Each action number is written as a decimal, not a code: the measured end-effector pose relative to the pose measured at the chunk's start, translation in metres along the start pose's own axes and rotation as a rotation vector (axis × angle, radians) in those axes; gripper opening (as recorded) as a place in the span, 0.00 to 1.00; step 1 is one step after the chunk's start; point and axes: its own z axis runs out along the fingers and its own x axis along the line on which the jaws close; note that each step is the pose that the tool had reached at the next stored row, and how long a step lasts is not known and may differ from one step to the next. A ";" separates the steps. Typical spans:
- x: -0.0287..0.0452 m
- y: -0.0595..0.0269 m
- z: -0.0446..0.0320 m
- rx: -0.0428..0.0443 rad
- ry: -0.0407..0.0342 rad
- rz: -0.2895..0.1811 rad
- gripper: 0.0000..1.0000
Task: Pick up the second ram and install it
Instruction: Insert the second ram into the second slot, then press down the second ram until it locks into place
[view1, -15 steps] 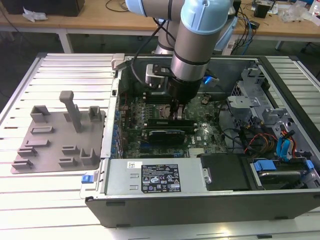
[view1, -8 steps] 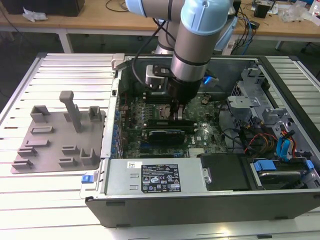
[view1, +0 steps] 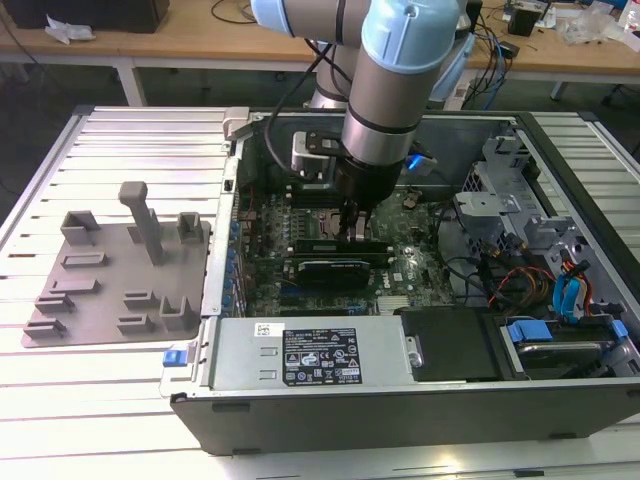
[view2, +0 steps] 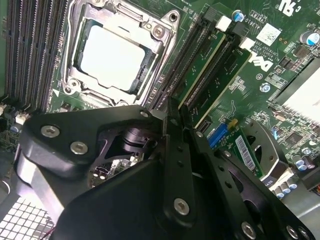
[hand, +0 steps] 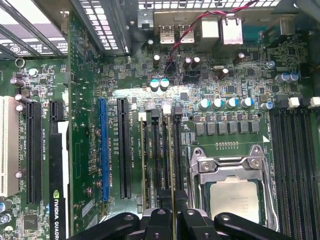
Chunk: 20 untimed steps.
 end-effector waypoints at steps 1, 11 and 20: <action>-0.0001 -0.0001 0.0002 0.0000 -0.0002 0.000 0.12; -0.0132 0.0051 -0.0499 0.0018 0.0328 0.003 0.08; -0.0153 -0.0108 -0.0509 0.0007 0.0327 0.003 0.08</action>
